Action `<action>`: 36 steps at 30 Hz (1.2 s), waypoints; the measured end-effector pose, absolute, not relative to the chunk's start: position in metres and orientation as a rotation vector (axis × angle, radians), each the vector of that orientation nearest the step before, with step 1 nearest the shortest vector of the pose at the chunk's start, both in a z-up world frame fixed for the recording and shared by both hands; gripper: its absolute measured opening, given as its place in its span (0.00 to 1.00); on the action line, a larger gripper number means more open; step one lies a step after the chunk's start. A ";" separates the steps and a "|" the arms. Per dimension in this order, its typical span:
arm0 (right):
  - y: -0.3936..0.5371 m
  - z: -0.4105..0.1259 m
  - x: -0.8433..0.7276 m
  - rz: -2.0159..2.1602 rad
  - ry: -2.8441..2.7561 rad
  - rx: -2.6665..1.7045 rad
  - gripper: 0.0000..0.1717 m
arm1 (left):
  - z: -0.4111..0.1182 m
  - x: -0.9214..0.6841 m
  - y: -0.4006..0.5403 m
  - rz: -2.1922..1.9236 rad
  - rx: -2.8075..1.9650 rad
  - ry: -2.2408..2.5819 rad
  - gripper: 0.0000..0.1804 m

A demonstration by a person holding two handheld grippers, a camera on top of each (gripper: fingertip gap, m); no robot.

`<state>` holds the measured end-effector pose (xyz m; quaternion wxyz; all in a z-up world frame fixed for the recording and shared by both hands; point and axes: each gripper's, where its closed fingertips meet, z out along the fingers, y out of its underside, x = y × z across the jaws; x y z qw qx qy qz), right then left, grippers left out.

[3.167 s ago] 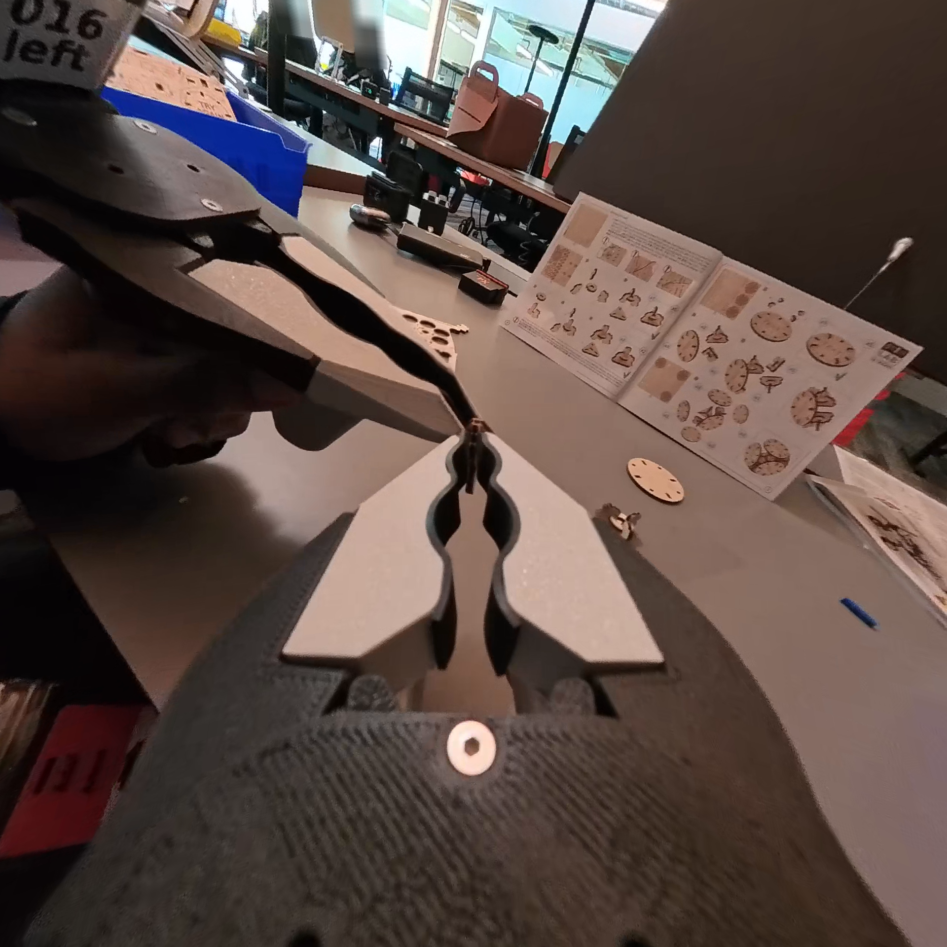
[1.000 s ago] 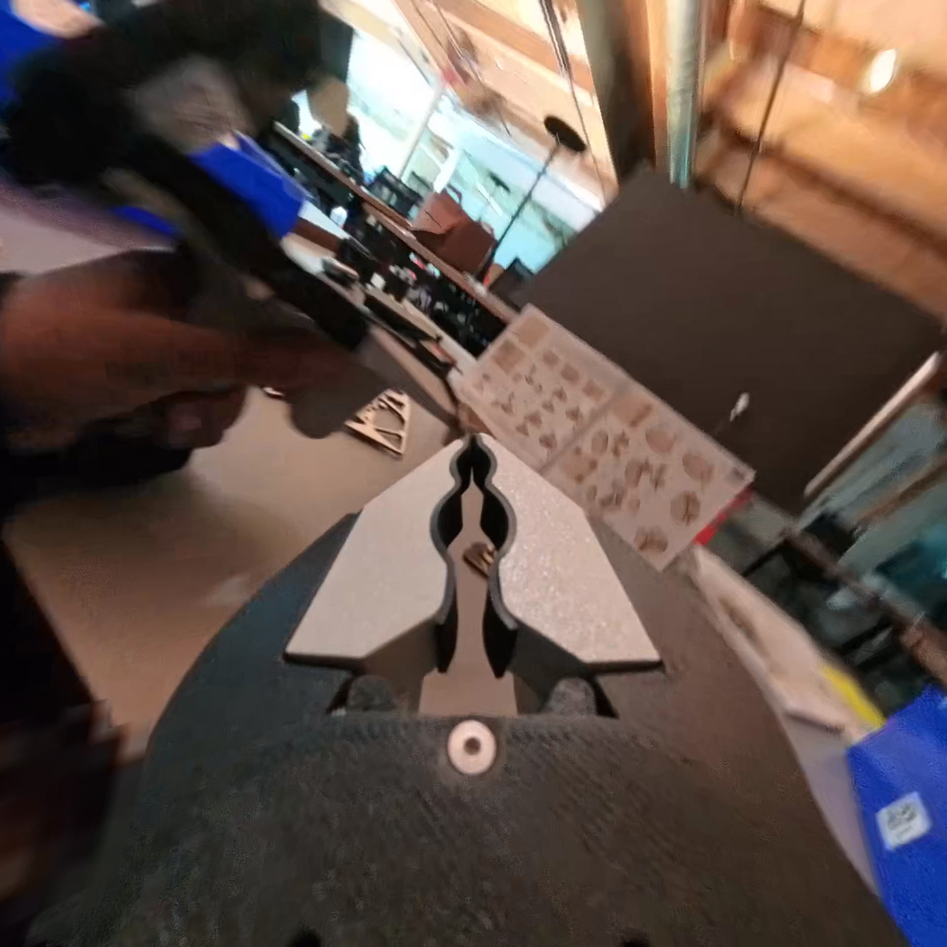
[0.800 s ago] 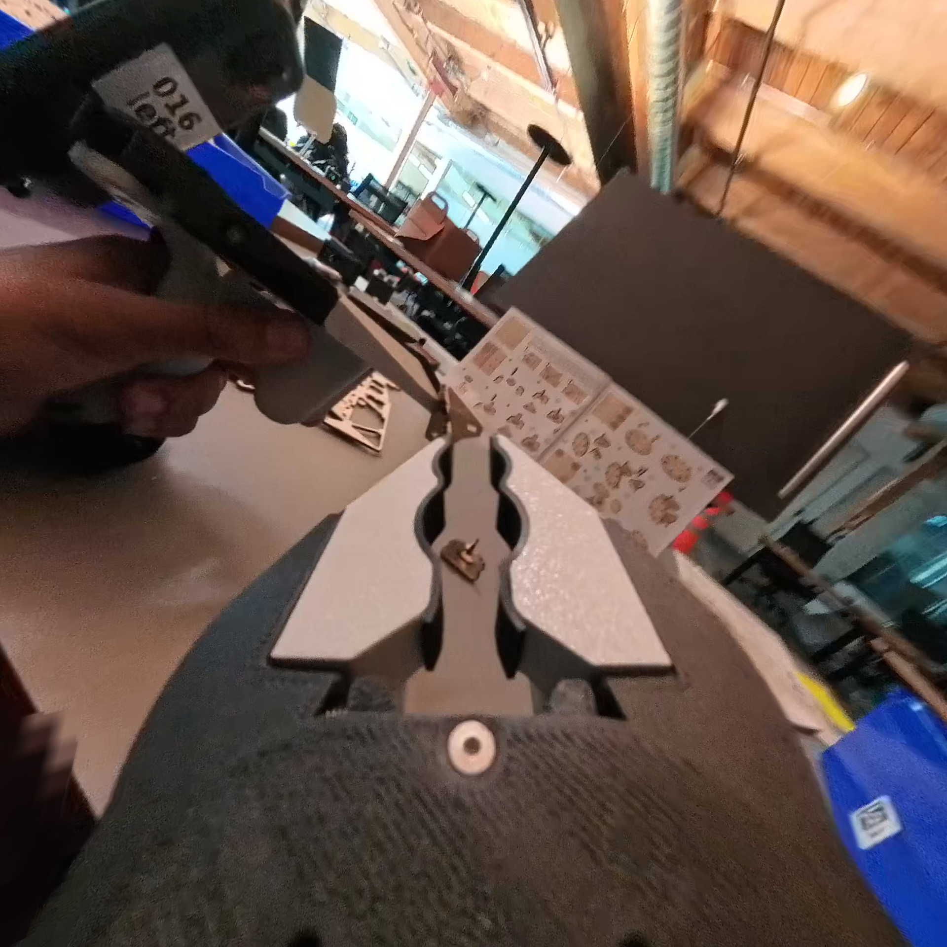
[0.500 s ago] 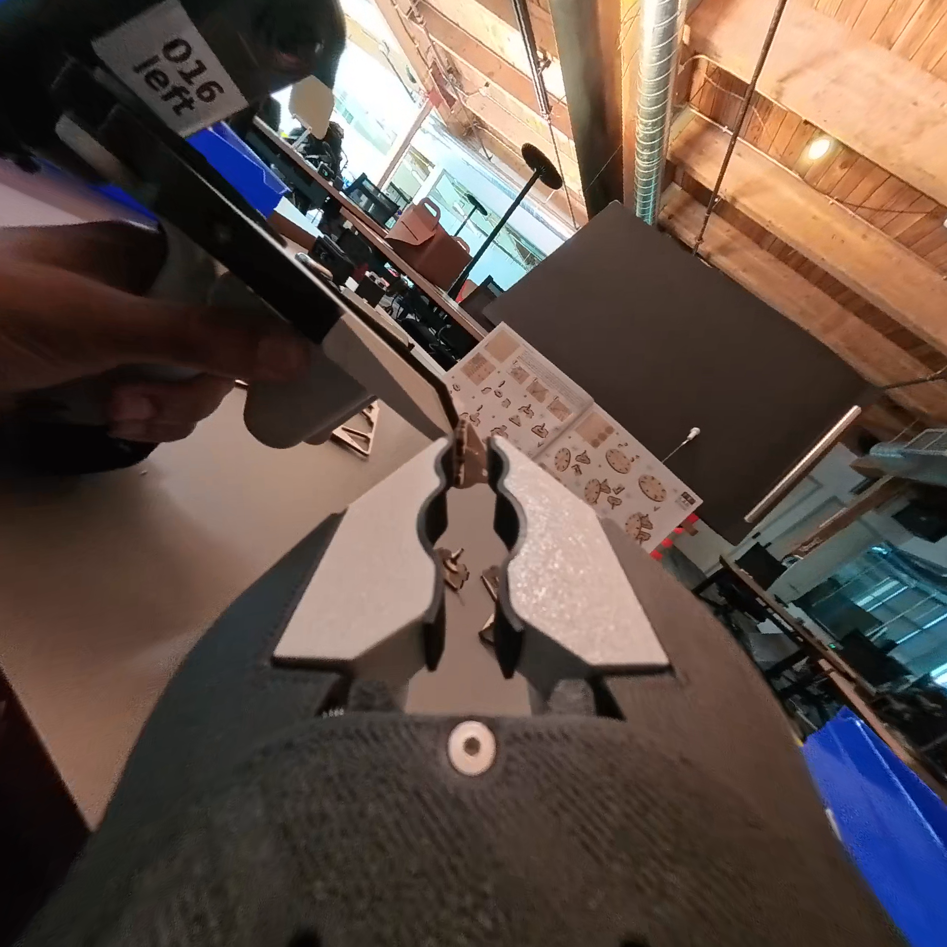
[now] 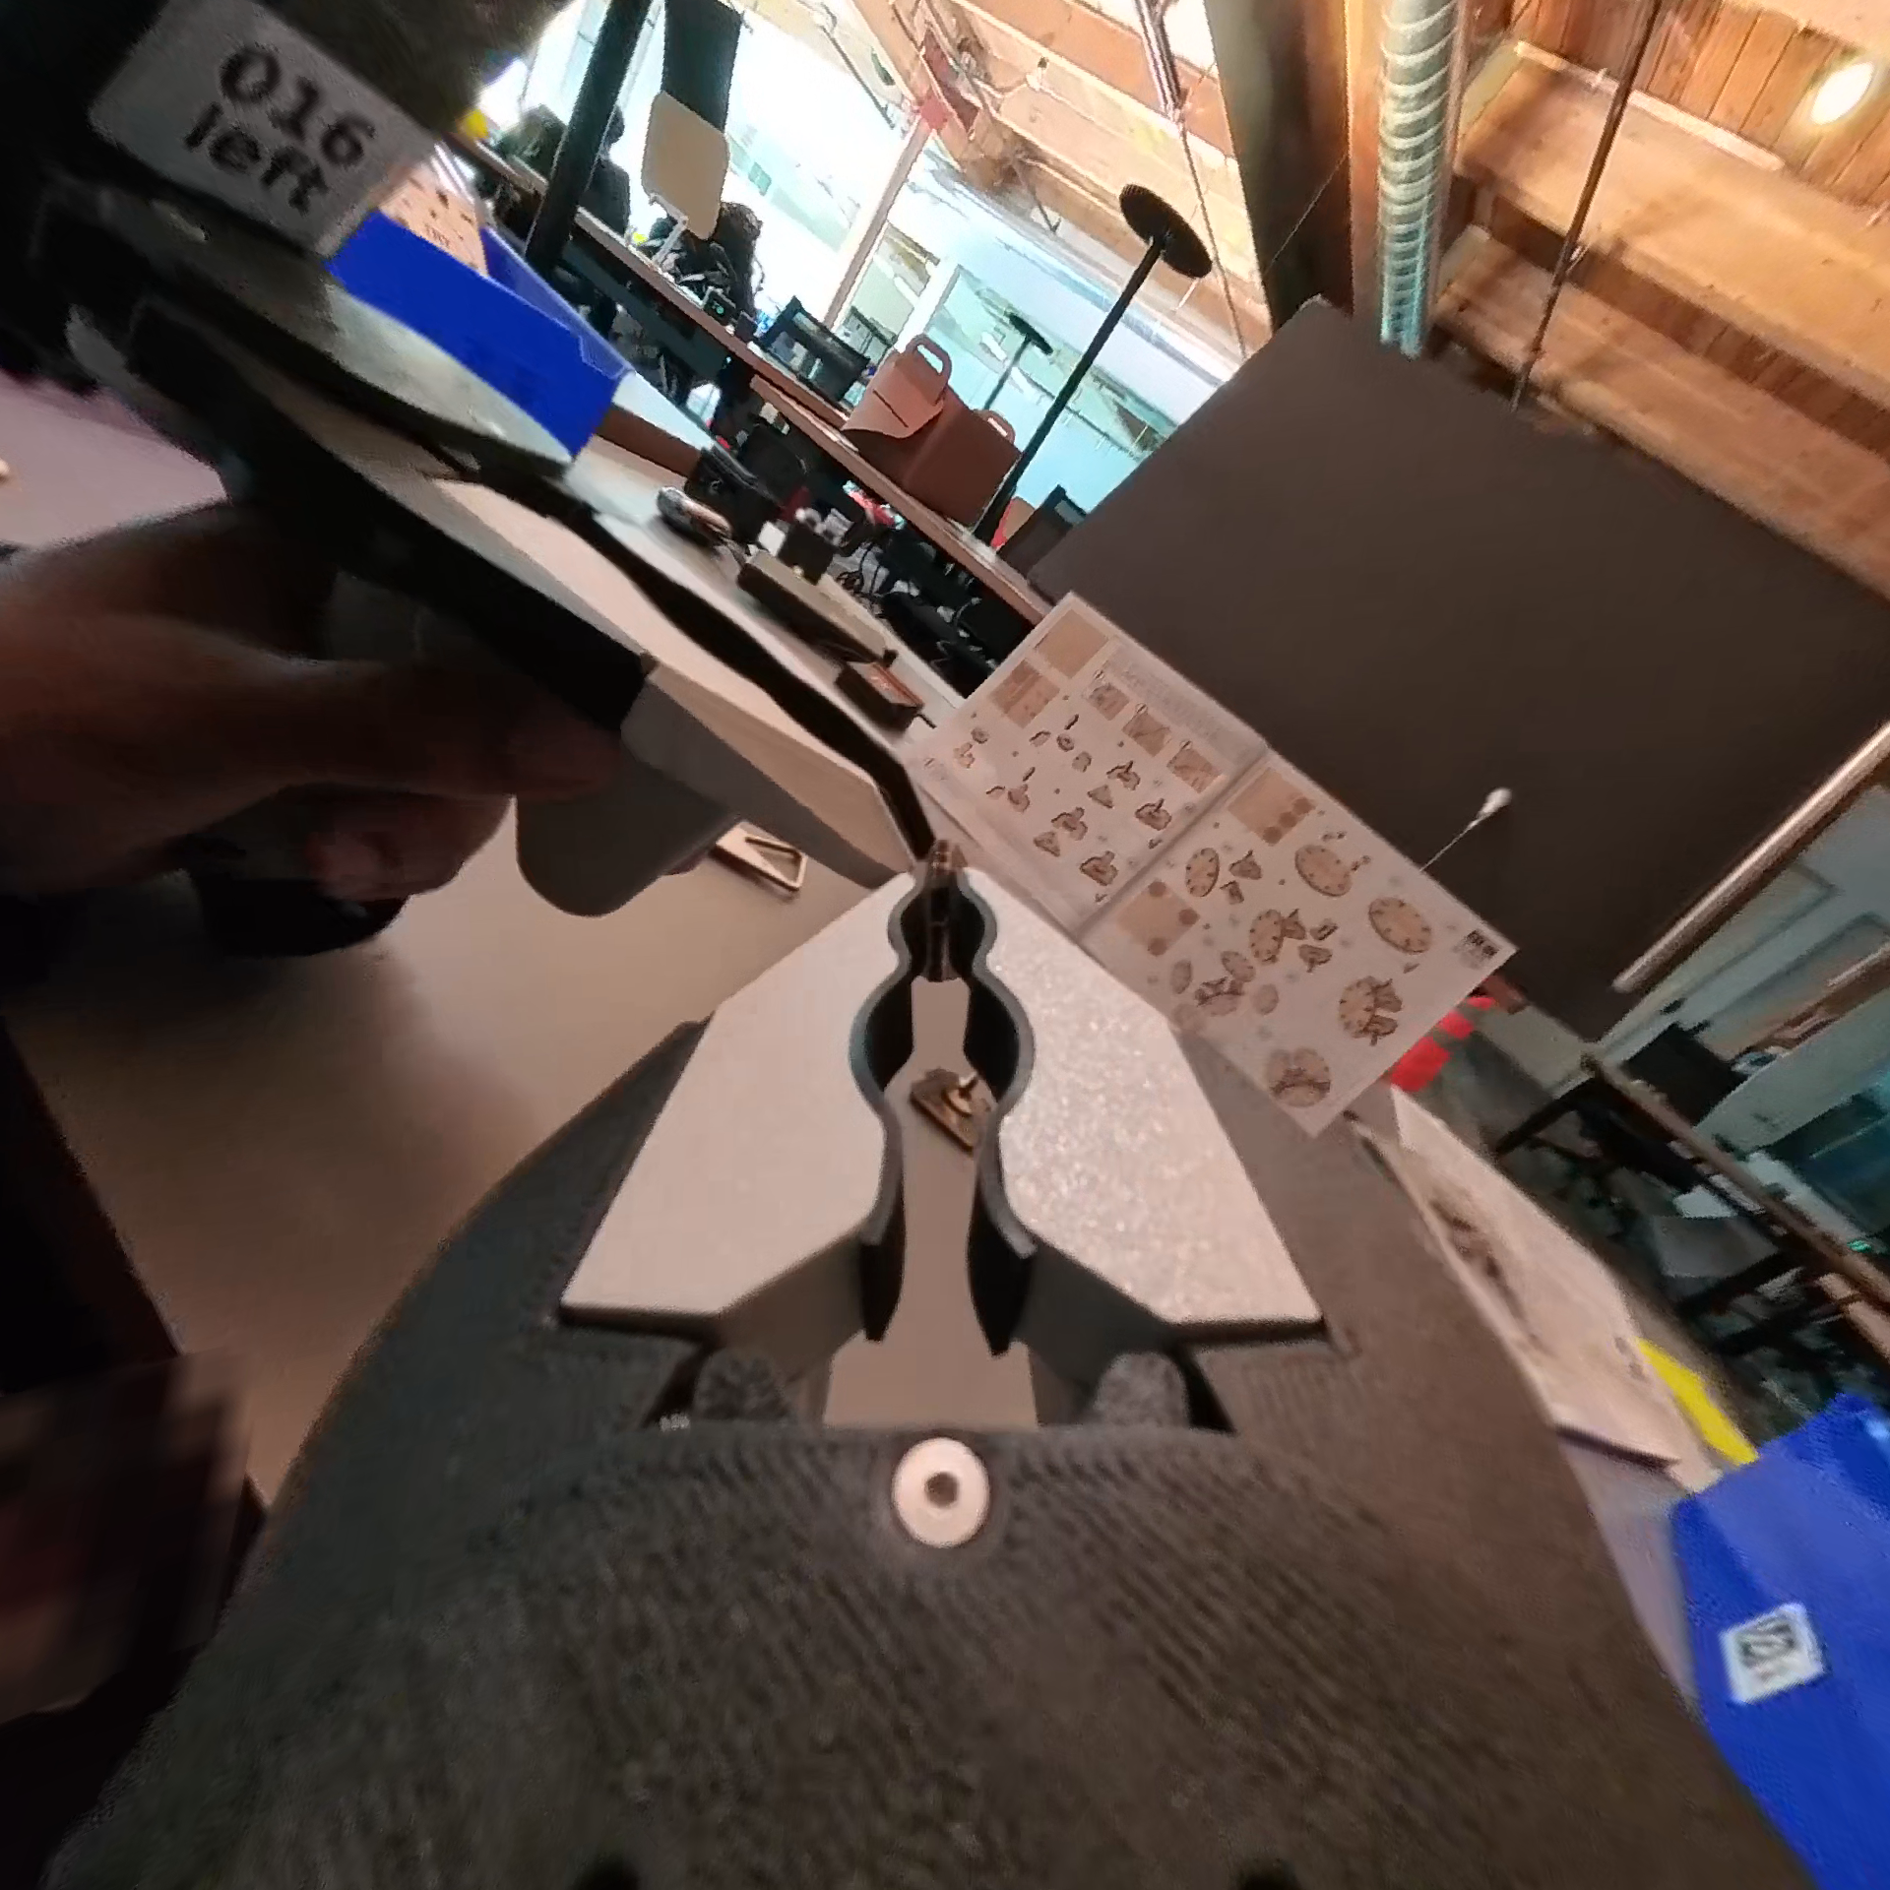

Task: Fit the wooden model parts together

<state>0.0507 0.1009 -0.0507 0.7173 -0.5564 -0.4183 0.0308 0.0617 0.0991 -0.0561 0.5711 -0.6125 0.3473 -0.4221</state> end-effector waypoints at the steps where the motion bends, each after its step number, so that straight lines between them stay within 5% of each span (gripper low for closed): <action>1: 0.101 -0.050 0.050 0.103 -0.917 -1.250 0.00 | -0.055 0.062 0.098 -1.032 -1.433 0.811 0.00; 20: 0.048 -0.063 0.006 0.276 -1.120 -1.129 0.00 | -0.073 0.003 0.164 -1.146 -1.682 0.203 0.00; 22: 0.041 -0.064 -0.003 -0.030 -1.167 -0.994 0.00 | -0.074 -0.001 0.155 -1.032 -1.683 0.305 0.00; 28: 0.107 -0.044 0.069 0.368 -0.763 -1.302 0.00 | -0.054 0.020 0.129 -1.191 -1.517 0.472 0.00; 31: 0.104 -0.055 0.059 0.270 -0.824 -1.265 0.17 | -0.051 0.035 0.114 -1.228 -1.477 0.581 0.00; 36: 0.090 -0.054 0.044 0.325 -0.877 -1.213 0.24 | -0.049 0.054 0.088 -1.326 -1.421 0.742 0.00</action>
